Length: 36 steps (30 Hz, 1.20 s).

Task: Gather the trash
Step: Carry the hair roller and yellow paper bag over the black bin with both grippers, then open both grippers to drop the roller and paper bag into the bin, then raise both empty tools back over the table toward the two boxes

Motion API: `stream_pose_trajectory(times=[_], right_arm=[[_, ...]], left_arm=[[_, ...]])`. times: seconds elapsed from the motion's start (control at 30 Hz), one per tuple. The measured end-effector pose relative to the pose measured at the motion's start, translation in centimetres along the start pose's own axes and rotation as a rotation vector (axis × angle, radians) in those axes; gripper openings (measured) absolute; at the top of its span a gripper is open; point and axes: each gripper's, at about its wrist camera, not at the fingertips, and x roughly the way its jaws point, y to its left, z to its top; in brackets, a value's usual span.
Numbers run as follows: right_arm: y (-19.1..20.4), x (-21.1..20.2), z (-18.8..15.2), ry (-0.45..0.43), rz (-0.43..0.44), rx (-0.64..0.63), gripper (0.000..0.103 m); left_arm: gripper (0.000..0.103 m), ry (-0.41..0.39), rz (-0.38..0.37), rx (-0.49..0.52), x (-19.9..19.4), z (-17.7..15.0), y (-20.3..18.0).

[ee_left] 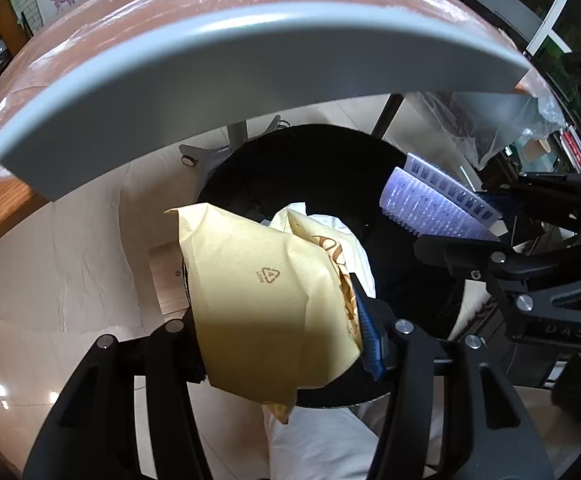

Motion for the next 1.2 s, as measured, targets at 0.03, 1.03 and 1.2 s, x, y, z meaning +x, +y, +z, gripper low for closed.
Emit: stream_pose_trajectory(times=[0.03, 1.03, 1.2], right_arm=[[0.0, 0.2, 0.0, 0.002, -0.005, -0.002, 0.042], [-2.4, -8.7, -0.9, -0.143, -0.022, 0.112, 0.085], [-2.9, -14.3, 2.6, -0.338, -0.084, 0.129, 0.099]], left_arm=[[0.056, 0.005, 0.004, 0.005, 0.2, 0.0, 0.1], [0.085, -0.126, -0.029, -0.017, -6.3, -0.8, 0.9], [0.102, -0.357, -0.11, 0.001, -13.8, 1.2, 1.5]])
